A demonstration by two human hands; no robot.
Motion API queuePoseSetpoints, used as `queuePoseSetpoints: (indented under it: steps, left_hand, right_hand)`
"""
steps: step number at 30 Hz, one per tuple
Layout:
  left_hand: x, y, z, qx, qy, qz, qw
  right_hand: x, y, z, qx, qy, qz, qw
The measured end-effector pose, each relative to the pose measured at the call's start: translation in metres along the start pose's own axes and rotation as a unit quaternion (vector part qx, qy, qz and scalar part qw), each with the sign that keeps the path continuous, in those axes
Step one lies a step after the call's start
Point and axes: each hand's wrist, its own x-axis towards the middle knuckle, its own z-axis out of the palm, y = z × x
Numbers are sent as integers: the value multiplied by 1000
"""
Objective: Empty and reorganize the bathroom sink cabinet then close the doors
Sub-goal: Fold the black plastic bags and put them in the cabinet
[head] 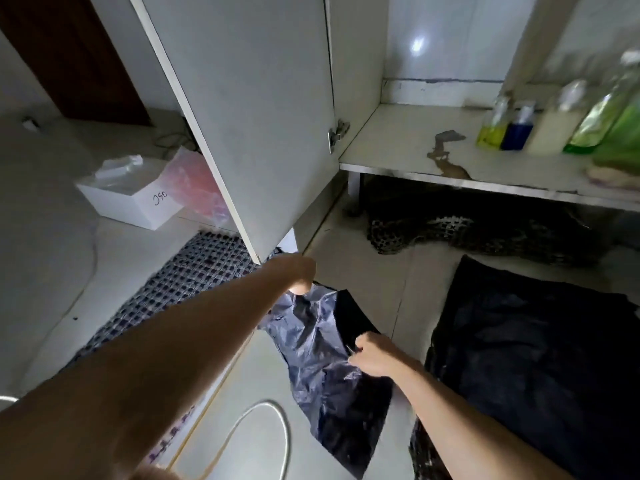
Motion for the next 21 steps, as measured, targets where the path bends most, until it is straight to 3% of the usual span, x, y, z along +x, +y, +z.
queuePoseSetpoints:
  steps: [4,8,11,13,15,17,19,21]
  left_hand:
    - [-10,24,-61,-27,100,48,993]
    - [-32,49,-133,-85,211,110,967]
    - [-53,71,-192,-168,290,168,927]
    - [-72,84,-225,-230,348,212,884]
    - [-91,97,-245,-268,398,267,836]
    - [-102,109,-252,-292,428,325,791]
    - [-109,124,-251,-295,460,362,755]
    - [-111,138,-248,-308,483,399,716]
  right_hand:
    - [-34,7,-98,-8,-13,-19,1000]
    - [-86,29,-201,24,131,-11,991]
    - [-130,48,-261,60,235,-19,970]
    - [-162,58,-288,132,321,-46,936]
    - [-194,68,-301,217,421,-84,877]
    - [-221,76,-303,202,499,-95,838]
    - [-239,86,-299,125,497,-56,857]
    - [-250,98,-291,98,415,-8,904]
